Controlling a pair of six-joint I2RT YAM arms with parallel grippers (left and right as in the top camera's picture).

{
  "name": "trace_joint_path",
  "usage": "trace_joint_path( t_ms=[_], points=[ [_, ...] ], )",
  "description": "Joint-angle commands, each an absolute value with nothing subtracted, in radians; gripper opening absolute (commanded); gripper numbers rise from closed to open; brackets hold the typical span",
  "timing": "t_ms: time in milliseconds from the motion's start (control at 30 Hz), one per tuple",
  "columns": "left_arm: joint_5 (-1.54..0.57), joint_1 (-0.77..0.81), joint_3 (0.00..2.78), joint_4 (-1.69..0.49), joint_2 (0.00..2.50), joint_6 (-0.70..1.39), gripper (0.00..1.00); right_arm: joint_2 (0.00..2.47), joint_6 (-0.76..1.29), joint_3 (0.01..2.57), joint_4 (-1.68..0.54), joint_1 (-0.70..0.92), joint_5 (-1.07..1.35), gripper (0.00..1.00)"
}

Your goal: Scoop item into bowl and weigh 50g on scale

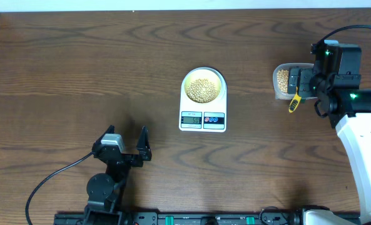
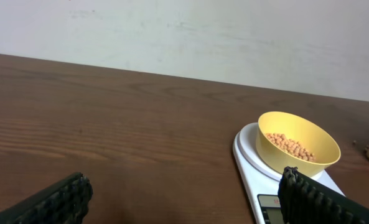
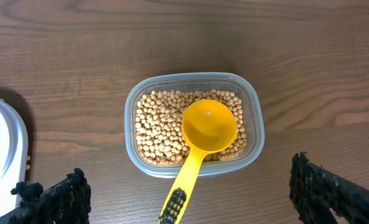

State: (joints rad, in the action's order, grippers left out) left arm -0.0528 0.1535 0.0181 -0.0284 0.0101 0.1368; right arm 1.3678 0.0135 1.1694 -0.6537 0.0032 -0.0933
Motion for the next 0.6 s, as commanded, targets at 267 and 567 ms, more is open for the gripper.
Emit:
trace_joint_path(
  t_ms=[267,567],
  points=[
    [-0.032,0.147,0.004,-0.073,0.001,0.037,0.98,1.367,0.002,1.170,-0.651,0.007,-0.095,0.99],
    [0.012,0.147,0.004,-0.075,0.001,-0.041,0.98,1.367,0.002,1.170,-0.651,0.007,-0.095,0.99]
  ],
)
